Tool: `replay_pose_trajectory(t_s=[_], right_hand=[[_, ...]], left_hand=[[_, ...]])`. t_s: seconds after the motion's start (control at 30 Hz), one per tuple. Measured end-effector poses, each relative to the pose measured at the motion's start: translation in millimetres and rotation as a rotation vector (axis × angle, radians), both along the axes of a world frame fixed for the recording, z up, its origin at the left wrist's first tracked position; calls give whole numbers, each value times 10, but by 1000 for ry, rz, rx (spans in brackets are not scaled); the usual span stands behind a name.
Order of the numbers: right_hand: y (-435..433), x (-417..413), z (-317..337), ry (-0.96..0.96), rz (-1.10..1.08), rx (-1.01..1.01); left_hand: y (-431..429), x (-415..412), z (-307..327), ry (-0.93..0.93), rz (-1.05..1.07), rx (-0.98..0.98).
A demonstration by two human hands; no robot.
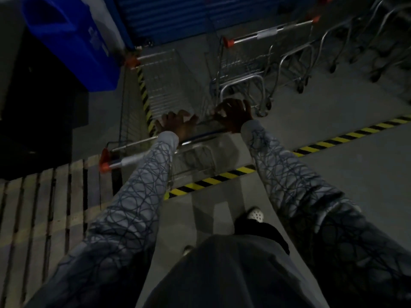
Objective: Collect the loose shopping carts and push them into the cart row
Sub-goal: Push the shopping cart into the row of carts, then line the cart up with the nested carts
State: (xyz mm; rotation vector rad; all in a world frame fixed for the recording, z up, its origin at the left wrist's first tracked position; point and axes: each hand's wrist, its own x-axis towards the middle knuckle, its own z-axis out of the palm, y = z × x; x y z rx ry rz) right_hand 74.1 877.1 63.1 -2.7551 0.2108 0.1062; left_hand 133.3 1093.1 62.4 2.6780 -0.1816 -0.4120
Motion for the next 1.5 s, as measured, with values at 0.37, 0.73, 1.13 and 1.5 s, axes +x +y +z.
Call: replay_pose_trajectory(t_s=[0.37,0.73,1.13,1.5], right_hand=[[-2259,933,-35,56,-175,-22],[-3675,2528,-204,23,-264,216],[-4802,3930,-829,96,-236,-117],[-4480,5941,-712,35,27,-256]], left_hand=[[-2278,848,105,-65,-132,-12],[-3501,2535,-300,-208,-279,60],[-4206,3625,-719,-198,-110,162],[-3963,5693,-687,-149,129,308]])
